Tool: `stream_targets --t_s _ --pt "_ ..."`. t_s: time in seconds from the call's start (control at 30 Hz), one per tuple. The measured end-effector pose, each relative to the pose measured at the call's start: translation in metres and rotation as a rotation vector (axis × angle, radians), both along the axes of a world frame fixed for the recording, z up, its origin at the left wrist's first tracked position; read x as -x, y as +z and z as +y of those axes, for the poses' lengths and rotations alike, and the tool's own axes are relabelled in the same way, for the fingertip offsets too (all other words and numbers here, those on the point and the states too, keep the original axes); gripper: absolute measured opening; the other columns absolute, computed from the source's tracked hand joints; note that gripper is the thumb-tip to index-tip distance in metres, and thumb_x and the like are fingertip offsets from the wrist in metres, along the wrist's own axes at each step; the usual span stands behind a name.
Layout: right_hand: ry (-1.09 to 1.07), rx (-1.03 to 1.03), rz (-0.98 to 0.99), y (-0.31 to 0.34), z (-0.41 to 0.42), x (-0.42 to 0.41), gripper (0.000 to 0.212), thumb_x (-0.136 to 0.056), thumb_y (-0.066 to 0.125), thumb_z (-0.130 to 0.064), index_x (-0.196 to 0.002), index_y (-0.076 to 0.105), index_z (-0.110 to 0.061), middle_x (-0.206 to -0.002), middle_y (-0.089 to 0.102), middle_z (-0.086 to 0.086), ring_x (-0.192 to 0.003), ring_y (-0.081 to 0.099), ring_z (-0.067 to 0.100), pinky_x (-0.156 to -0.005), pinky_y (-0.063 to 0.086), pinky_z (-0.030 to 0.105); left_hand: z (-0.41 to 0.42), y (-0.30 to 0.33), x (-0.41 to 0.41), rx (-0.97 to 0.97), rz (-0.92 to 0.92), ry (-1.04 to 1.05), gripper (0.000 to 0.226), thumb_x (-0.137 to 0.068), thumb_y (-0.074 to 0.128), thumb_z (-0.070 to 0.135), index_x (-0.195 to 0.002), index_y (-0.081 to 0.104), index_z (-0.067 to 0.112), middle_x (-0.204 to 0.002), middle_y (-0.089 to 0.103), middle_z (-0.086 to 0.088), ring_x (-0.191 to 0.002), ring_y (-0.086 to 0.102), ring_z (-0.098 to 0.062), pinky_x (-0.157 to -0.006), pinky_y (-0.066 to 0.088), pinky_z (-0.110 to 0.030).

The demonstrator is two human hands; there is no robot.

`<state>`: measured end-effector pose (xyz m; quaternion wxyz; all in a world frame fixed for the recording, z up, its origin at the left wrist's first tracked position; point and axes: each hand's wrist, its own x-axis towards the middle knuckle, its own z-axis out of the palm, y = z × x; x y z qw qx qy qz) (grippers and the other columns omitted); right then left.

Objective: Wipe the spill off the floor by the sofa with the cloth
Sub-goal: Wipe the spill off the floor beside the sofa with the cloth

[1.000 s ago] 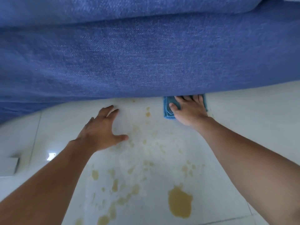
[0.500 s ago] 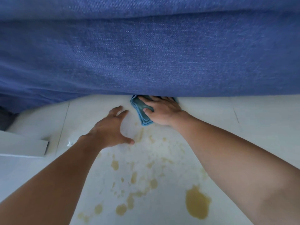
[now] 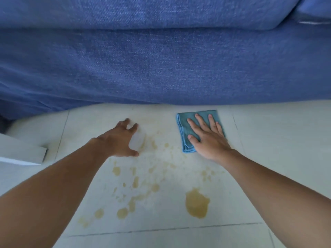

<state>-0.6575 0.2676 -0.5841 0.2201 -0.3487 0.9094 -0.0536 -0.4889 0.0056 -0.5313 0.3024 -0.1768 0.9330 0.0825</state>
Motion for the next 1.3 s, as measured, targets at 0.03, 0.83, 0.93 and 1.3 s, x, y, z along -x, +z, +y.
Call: stream_targets --t_s 0.03,0.83,0.93,1.3 --pt "0.001 -0.022 -0.021 0.002 0.005 -0.005 0.062 -0.101 0.021 -0.056 -0.156 -0.006 -0.052 -0.167 -0.019 -0.020 -0.153 -0.027 0.020 -0.123 -0.016 0.040 0.002 0.006 0.003 0.017 -0.050 -0.030 0.110 -0.082 0.067 0.060 -0.158 -0.003 0.022 -0.165 -0.014 -0.010 -0.150 0.015 -0.028 -0.117 0.027 -0.041" --pt "-0.596 -0.150 -0.009 -0.005 0.101 -0.115 0.064 -0.100 0.016 -0.059 -0.155 -0.016 -0.049 -0.167 -0.024 -0.017 -0.154 -0.023 0.028 -0.125 -0.009 0.048 -0.008 -0.010 -0.020 -0.088 -0.087 -0.106 0.150 -0.051 0.081 0.072 -0.150 -0.025 0.033 -0.155 -0.042 -0.001 -0.146 -0.029 -0.024 -0.116 0.019 -0.064" --pt "-0.648 -0.145 -0.010 -0.007 0.097 -0.110 0.062 -0.103 0.015 -0.055 -0.155 -0.017 -0.045 -0.166 -0.026 -0.014 -0.153 -0.025 0.030 -0.124 -0.012 0.047 -0.002 -0.011 -0.015 -0.062 -0.117 -0.148 0.152 -0.054 0.087 0.059 -0.149 -0.028 0.029 -0.153 -0.044 -0.006 -0.146 -0.029 -0.031 -0.112 0.023 -0.067" --pt "-0.790 -0.101 0.033 -0.004 0.097 -0.123 0.060 -0.104 0.014 -0.047 -0.155 -0.017 -0.045 -0.168 -0.021 -0.012 -0.154 -0.022 0.030 -0.124 -0.011 0.047 -0.004 -0.014 -0.012 -0.044 -0.115 -0.172 0.157 -0.050 0.089 0.058 -0.150 -0.027 0.025 -0.155 -0.040 -0.012 -0.146 -0.025 -0.038 -0.111 0.033 -0.060"
